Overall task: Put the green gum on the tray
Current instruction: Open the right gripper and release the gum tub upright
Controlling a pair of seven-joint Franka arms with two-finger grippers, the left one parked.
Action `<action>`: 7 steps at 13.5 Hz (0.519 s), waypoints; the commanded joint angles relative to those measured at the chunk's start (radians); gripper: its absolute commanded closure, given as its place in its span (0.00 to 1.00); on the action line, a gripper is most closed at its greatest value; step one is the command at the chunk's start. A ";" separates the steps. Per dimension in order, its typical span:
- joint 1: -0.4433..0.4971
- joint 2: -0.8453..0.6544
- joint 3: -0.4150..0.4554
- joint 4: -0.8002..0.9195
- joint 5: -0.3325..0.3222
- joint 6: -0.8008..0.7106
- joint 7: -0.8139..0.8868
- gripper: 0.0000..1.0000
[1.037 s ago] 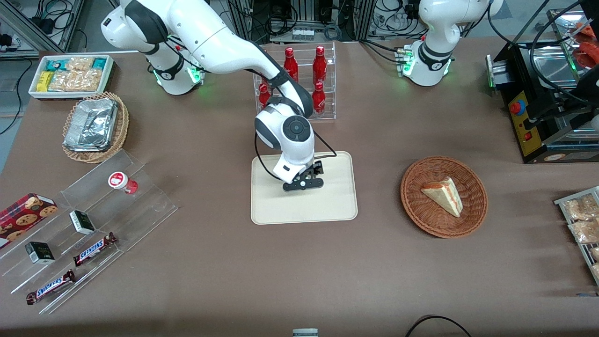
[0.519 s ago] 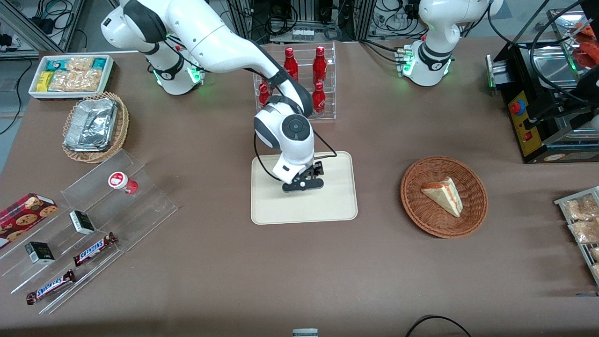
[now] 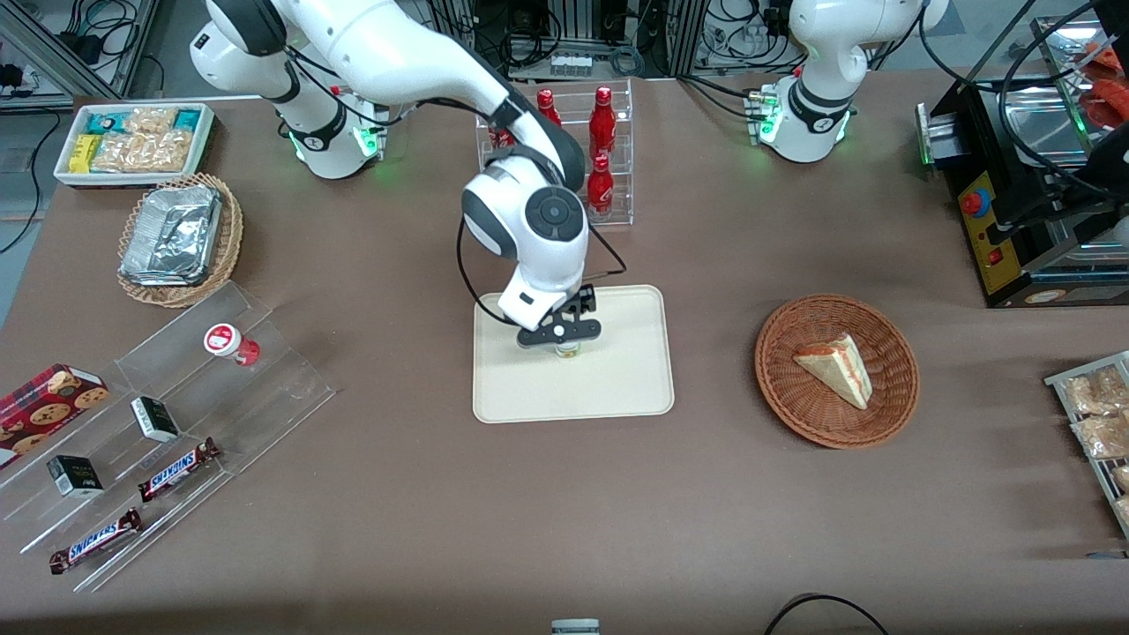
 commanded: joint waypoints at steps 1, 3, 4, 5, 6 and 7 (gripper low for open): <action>-0.004 -0.060 0.004 -0.006 -0.017 -0.088 -0.015 0.00; -0.016 -0.090 0.004 -0.006 -0.017 -0.139 -0.038 0.00; -0.039 -0.102 0.006 -0.006 -0.014 -0.156 -0.054 0.00; -0.055 -0.114 0.004 -0.007 -0.009 -0.176 -0.088 0.00; -0.075 -0.125 0.006 -0.009 -0.007 -0.193 -0.122 0.00; -0.099 -0.133 0.006 -0.009 -0.003 -0.207 -0.148 0.00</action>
